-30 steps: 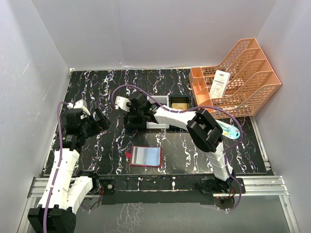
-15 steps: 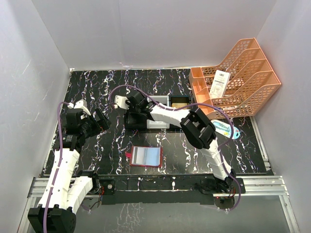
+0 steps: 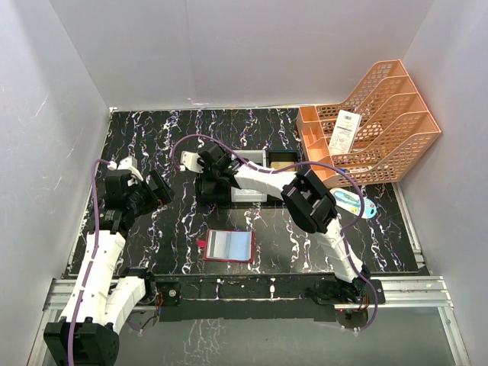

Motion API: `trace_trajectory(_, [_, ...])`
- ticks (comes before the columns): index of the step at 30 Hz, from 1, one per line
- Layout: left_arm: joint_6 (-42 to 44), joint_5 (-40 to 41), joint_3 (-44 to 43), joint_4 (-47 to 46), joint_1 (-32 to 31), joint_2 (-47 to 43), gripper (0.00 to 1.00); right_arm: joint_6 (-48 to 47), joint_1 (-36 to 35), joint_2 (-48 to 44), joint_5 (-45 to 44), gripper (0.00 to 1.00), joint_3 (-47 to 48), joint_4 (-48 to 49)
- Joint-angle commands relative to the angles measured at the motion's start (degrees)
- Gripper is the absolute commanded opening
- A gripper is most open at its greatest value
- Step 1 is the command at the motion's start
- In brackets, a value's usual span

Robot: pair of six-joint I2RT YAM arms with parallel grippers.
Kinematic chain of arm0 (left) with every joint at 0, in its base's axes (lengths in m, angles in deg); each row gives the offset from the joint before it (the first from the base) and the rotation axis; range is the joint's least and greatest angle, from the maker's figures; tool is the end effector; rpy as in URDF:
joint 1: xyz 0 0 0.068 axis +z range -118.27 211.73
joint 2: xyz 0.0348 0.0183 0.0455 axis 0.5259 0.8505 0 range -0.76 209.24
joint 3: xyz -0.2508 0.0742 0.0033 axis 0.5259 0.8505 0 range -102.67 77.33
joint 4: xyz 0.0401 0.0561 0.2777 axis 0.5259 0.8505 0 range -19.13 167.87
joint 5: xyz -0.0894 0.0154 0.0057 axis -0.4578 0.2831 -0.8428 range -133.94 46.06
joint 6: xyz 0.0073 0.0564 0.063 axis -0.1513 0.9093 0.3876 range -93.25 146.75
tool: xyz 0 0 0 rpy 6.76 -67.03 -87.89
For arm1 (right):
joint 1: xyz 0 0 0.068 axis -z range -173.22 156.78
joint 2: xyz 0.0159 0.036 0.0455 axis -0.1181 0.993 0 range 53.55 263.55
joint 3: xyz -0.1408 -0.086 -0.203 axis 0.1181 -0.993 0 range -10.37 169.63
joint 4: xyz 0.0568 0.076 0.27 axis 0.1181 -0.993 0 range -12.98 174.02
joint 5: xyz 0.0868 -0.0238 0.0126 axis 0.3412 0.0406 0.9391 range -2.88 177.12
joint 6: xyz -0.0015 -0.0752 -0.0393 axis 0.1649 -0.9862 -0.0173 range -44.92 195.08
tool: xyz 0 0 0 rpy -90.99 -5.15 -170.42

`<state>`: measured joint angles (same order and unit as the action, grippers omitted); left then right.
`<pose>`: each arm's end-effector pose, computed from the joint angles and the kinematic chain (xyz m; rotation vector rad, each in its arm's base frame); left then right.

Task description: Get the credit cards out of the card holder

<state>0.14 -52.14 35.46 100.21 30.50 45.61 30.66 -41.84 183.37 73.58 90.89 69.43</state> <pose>0.2434 -0.0158 0.2524 -0.3986 2.1502 -0.4326 0.3803 0.4053 0.1302 -1.5921 1.6733 -0.2370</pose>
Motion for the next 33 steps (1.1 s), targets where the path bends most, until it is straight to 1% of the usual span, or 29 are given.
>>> trace_trajectory(1, [0.4,-1.3,0.5,-0.3,0.2,0.1,0.99,2.4,0.2,-3.9,1.3,0.35,3.0,-0.4])
trace_trajectory(5, [0.5,-1.9,0.4,-0.4,0.2,0.6,0.99,3.1,0.3,-4.8,2.5,0.42,2.7,-0.4])
trace_trajectory(9, [0.6,-2.0,0.4,-0.3,0.2,0.7,0.99,3.4,0.3,-4.1,2.1,0.45,3.7,-1.4])
trace_trajectory(12, [0.7,-2.5,0.6,-0.5,0.2,0.5,0.99,4.3,0.3,-3.2,2.5,0.48,6.2,-4.3])
trace_trajectory(17, [1.1,-4.1,0.6,-1.1,0.2,0.7,0.99,8.8,0.3,-5.8,6.4,0.56,6.6,-3.5])
trace_trajectory(20, [1.3,-4.6,0.6,-1.2,0.2,0.7,0.99,14.3,0.3,-8.8,6.5,0.62,6.7,-3.5])
trace_trajectory(22, [1.4,-5.4,0.9,-1.6,0.2,0.3,0.99,21.4,0.3,-12.3,5.8,0.63,4.5,-3.1])
trace_trajectory(25, [1.7,-8.8,1.3,-3.0,0.2,0.2,0.99,36.1,0.4,-21.8,4.5,0.66,-6.8,3.0])
trace_trajectory(28, [2.6,-12.3,1.5,-3.9,0.1,0.4,0.99,55.3,0.5,-32.3,2.6,0.77,-18.5,5.5])
trace_trajectory(30, [3.1,-16.9,2.4,-5.9,0.2,0.5,0.99,67.3,1.1,-38.0,6.5,0.77,-26.0,4.4])
trace_trajectory(33, [2.3,-24.7,3.4,-8.5,0.0,1.3,0.96,82.5,1.2,-43.6,13.6,0.72,-36.1,5.1])
